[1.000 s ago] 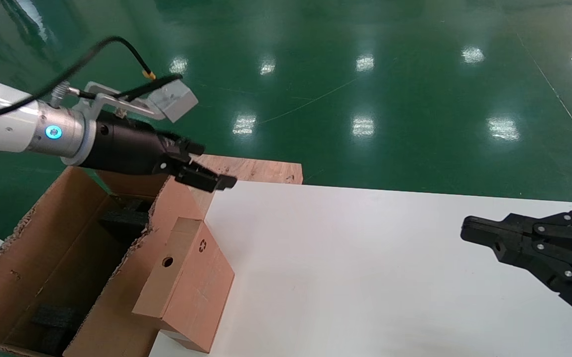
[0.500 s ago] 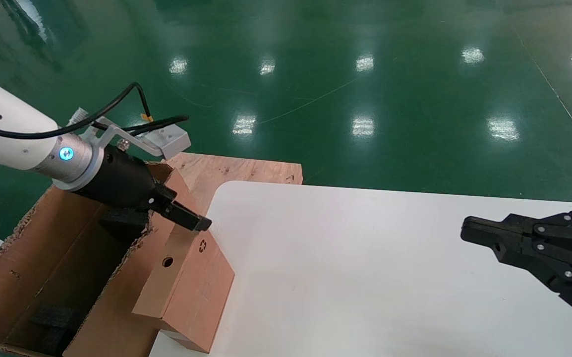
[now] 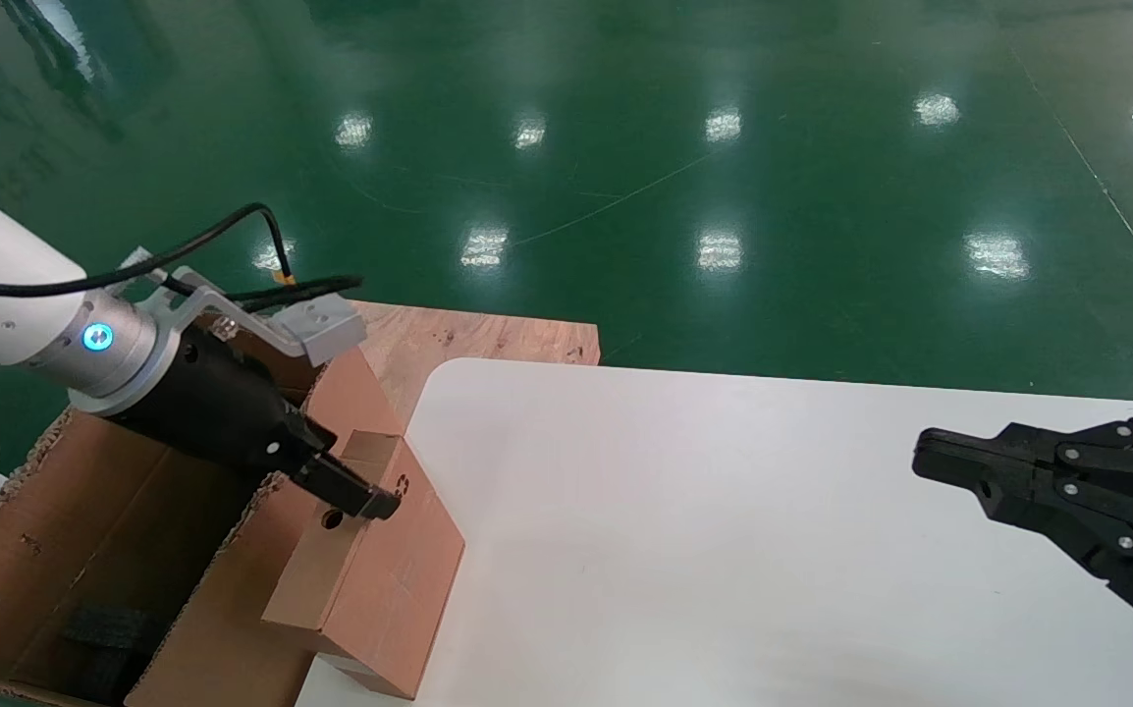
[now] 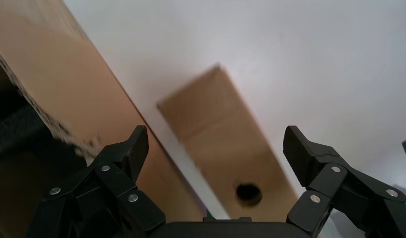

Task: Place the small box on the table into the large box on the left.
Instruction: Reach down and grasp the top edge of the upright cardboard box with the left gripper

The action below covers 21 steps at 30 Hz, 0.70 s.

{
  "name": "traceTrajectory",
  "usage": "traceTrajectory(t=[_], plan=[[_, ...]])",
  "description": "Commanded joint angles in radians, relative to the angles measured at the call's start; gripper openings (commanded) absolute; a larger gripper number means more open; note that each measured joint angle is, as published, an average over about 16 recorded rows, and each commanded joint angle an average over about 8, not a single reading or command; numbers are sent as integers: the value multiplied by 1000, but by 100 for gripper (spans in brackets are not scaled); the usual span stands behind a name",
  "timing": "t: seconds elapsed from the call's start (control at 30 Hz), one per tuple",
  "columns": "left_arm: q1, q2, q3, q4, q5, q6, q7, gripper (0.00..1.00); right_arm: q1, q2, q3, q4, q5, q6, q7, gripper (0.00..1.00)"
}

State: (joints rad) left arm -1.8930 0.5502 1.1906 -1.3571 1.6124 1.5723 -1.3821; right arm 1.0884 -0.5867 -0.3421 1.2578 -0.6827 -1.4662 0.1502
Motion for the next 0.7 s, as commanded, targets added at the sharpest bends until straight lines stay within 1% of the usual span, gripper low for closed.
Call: traceTrajectory(t=[0.03,0.27,0.53,0.57,0.7], plan=[[-13,-10,36,0,-15,-3,6,100,0,0,0,0,0,0,0,0],[-35,-6,115,-1,-46,-14,1,100,0,0,0,0,0,0,0,0],[-59,-5,160,-1,-77,-29,-8,100,0,0,0,0,0,0,0,1],[-61,-5,163,-1,-81,-31,-8,100,0,0,0,0,0,0,0,6],[-65,-6,169,-1,-90,-37,-10,100,0,0,0,0,0,0,0,56]])
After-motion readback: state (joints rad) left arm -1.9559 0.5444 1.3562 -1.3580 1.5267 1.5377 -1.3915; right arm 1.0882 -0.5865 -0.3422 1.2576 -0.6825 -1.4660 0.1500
